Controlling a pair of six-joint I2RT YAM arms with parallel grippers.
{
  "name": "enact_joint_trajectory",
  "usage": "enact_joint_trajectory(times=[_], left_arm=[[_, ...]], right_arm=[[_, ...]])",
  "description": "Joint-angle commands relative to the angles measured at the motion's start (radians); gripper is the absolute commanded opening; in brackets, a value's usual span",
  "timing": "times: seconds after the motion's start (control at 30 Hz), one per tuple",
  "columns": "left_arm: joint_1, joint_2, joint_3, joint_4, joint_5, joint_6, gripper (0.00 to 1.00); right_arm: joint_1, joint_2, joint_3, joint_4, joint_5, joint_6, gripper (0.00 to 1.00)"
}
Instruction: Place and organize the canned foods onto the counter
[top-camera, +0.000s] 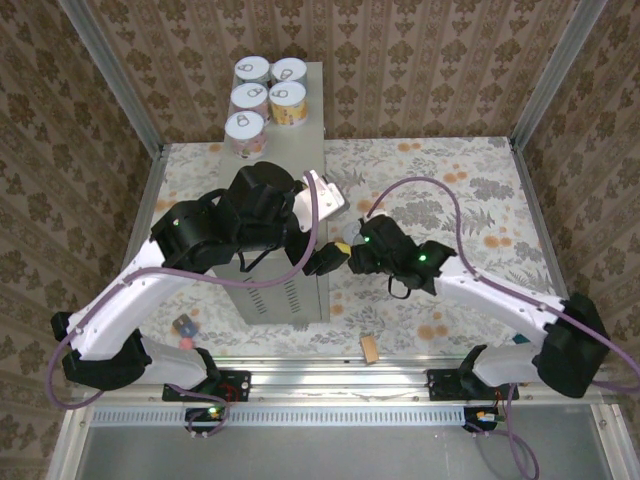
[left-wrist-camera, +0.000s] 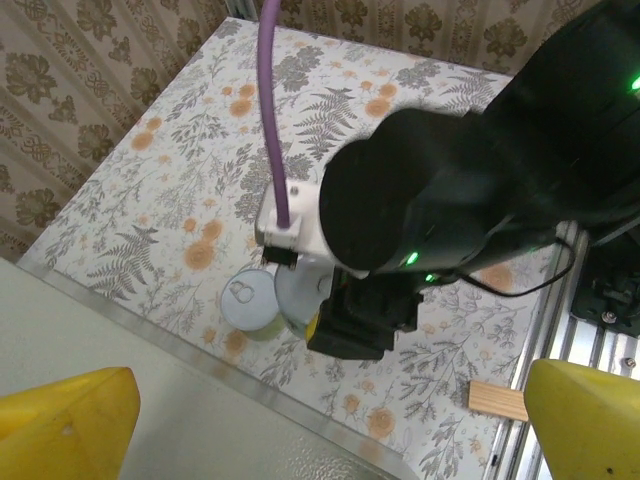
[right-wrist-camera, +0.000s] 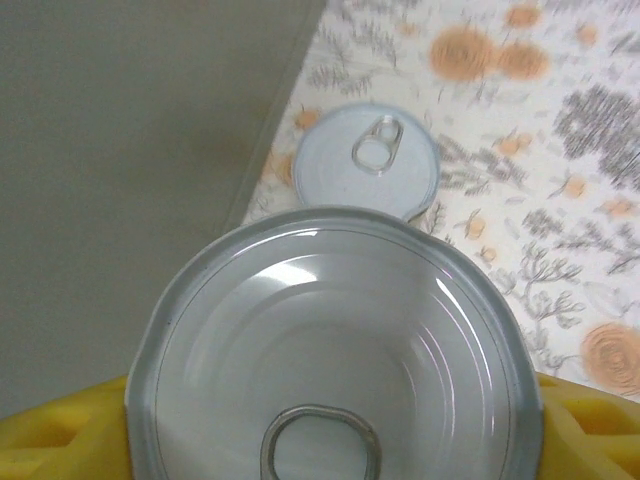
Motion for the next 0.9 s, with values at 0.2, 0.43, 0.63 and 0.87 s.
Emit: enact_joint_trajectory(times=[0.2, 0.43, 0.63, 0.87], left_arm=[[0.013, -0.076, -0.052, 0.030, -0.075, 0.023, 1.00], [0.065, -0.140, -0.108, 0.072, -0.150, 0.023, 1.00], [0.148, -0.201, -0.171, 0.087, -0.184, 0.020, 1.00], [0.271, -0.252, -0.222, 0.091, -0.175, 0.022, 1.00]], right_arm=[[-0.121, -0.155, 0.242, -0.187, -0.175, -0.145, 0.72], [-0.204, -0.119, 0.452, -0.281, -0.401, -0.249, 0.73], [-0.230, -0.031, 0.617, -0.326, -0.527, -0.267, 0.73], [-0.232, 0.095, 0.841, -0.394, -0.616, -0.283, 0.73]])
